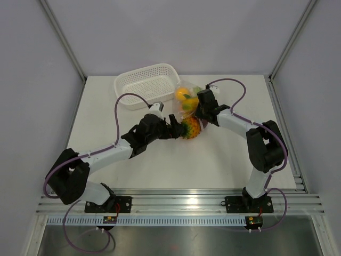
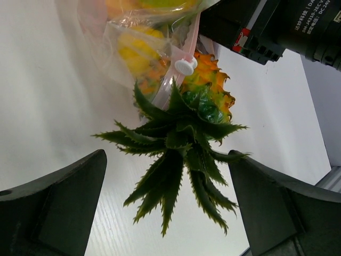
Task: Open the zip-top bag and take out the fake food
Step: Pick up the fake fruit from the zipper food storage bag.
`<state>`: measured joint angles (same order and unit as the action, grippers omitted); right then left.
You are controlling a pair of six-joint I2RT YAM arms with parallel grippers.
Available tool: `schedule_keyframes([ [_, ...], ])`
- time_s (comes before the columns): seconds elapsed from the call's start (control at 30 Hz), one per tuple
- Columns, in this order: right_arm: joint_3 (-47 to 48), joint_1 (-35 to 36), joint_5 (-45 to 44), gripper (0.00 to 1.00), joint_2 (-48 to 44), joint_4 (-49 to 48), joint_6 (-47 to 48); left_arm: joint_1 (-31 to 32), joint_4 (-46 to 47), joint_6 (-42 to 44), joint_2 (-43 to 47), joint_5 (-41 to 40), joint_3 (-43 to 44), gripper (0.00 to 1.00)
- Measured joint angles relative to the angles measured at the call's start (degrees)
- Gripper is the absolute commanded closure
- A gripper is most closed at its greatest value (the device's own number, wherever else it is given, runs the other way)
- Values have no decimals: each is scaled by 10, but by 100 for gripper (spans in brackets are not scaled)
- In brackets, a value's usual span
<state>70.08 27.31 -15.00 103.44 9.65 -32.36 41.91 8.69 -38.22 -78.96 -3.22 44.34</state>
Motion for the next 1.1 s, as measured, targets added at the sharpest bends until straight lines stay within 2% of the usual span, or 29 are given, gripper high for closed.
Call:
schedule_keyframes([
  [0.13, 0, 0, 9, 100, -1, 0, 0, 0, 26, 3, -35, 0, 5, 1],
  [0.2, -2, 0, 11, 100, -2, 0, 0, 0, 39, 2, -53, -3, 5, 10],
  [0.23, -3, 0, 12, 100, -2, 0, 0, 0, 45, 0, -59, -3, 5, 19],
  [0.27, -4, 0, 12, 100, -3, 0, 0, 0, 52, -1, -65, -3, 5, 32],
  [0.3, -4, 0, 12, 100, -3, 0, 0, 0, 62, -3, -69, -2, 2, 53],
  [0.4, -5, -1, 12, 100, -3, 0, 0, 1, 78, -3, -70, 0, -1, 76],
  [0.47, -7, -1, 12, 100, -3, 0, 0, 1, 90, -2, -70, 2, -1, 86],
  [0.5, -8, -1, 12, 100, -3, 0, 0, 1, 95, -1, -70, 3, -2, 100],
  [0.77, -9, -1, 17, 100, -5, 1, 0, 1, 137, 13, -70, 34, -21, 100],
  [1.1, -10, -1, 21, 100, -5, 2, 5, -1, 215, 31, -56, 167, -45, 100],
])
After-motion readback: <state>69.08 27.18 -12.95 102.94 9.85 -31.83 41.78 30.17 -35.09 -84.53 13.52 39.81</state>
